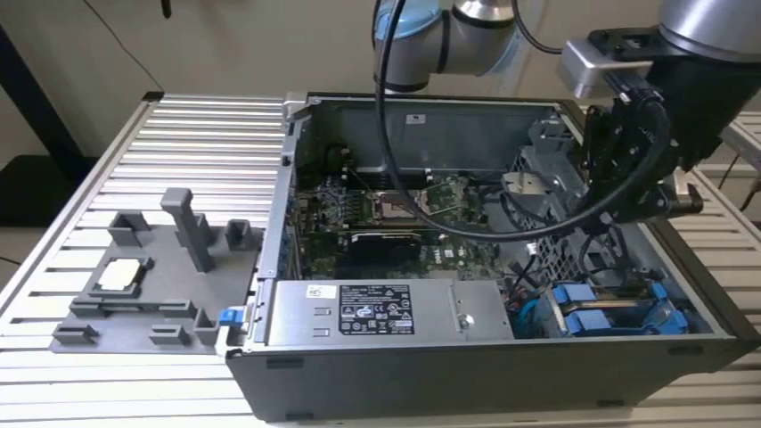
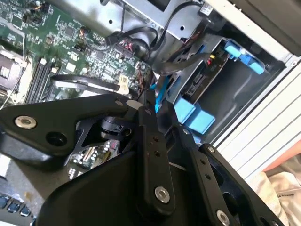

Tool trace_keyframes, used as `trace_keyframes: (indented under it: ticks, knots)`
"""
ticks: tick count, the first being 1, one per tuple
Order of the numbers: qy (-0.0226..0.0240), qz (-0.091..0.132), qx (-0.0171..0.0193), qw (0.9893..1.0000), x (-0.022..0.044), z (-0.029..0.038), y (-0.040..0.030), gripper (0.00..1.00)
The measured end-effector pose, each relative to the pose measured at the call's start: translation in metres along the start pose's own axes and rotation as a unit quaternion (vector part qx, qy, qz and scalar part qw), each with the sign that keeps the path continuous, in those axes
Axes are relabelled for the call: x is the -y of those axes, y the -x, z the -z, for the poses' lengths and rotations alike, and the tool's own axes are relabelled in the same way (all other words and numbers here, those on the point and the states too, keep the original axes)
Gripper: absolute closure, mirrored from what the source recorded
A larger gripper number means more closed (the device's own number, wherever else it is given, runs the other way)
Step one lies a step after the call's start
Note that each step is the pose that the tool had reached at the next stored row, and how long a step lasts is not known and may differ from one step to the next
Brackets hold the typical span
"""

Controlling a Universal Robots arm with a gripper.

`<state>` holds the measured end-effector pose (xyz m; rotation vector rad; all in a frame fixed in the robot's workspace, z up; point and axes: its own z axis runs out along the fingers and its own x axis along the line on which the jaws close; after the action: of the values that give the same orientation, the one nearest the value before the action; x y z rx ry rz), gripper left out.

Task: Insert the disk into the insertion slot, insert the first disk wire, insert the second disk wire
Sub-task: 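Insert the second disk wire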

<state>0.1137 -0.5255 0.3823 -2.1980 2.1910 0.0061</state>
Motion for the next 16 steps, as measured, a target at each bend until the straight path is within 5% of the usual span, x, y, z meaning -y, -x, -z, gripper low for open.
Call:
trace_keyframes:
  ticks: [2, 7, 10, 13, 16]
  knots:
    - [0.0000, 0.001, -0.0037, 1.0000, -0.0039, 0.0000, 0.0024, 0.73]
    - [-0.0013, 0.005, -0.0251, 0.9997, -0.0093, -0.0008, 0.0079, 0.73]
    - [-0.0040, 0.007, -0.0323, 0.9994, -0.0140, -0.0026, 0.0141, 0.73]
    - [-0.0127, 0.007, -0.0370, 0.9992, -0.0185, -0.0047, 0.0211, 0.73]
    - [-0.0249, 0.007, -0.0474, 0.9985, -0.0227, -0.0057, 0.0257, 0.73]
